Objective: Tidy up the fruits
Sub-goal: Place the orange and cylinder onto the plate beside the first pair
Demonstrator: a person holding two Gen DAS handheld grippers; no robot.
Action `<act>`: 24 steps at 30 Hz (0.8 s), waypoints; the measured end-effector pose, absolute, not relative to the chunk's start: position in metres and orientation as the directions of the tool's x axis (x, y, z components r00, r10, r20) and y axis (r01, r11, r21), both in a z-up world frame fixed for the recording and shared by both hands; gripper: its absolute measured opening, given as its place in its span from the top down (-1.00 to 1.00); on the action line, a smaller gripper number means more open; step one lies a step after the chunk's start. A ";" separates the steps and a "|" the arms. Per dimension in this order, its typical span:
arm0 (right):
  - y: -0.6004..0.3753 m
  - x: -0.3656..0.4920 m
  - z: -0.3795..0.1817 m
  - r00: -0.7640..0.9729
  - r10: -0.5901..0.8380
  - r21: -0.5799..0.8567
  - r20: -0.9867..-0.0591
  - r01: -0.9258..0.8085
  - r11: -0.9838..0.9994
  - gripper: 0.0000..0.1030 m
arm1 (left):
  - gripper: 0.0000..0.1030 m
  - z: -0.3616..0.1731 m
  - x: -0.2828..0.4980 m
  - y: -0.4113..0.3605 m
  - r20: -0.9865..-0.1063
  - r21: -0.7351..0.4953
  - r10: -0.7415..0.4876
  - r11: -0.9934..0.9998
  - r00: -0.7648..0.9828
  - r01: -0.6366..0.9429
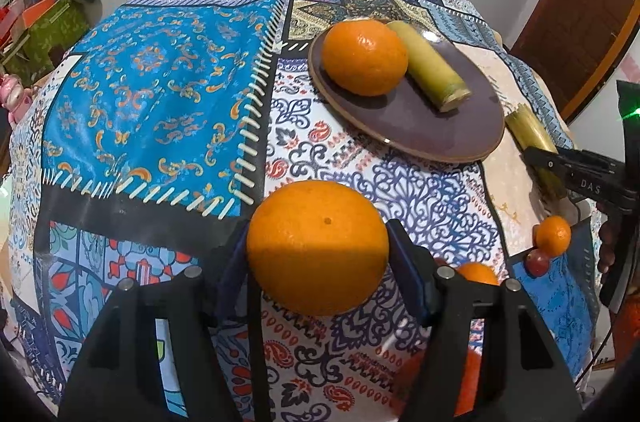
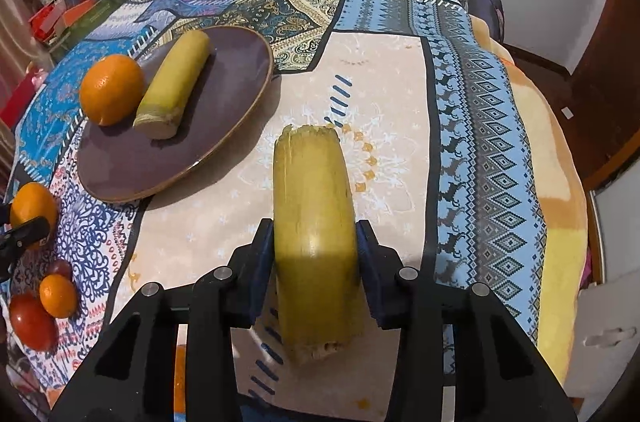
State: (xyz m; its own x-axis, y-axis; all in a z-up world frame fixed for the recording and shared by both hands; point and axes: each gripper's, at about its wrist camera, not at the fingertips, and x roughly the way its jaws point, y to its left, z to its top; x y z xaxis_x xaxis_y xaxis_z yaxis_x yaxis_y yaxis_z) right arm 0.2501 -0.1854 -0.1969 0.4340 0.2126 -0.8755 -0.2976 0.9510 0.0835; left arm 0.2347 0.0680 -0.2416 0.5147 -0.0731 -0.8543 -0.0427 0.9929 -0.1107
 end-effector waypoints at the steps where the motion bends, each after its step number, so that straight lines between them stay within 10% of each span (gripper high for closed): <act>1: -0.187 0.249 -0.196 0.436 0.221 0.094 -0.872 -0.295 0.951 0.29 | -0.27 -0.240 0.237 0.067 -0.851 -0.121 -0.084 0.992 0.518 -0.039; 24: -0.158 0.273 -0.150 0.539 0.314 0.134 -0.782 -0.346 0.929 0.30 | -0.27 -0.220 0.294 0.020 -0.816 -0.119 -0.143 0.990 0.561 0.079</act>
State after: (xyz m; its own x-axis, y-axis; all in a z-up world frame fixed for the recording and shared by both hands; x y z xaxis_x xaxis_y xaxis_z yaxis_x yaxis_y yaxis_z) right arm 0.2726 -0.1583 -0.1499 0.5391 0.3138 -0.7816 -0.3457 0.9287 0.1344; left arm 0.2938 0.0199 -0.2199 0.5605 -0.1433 -0.8156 0.0794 0.9897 -0.1194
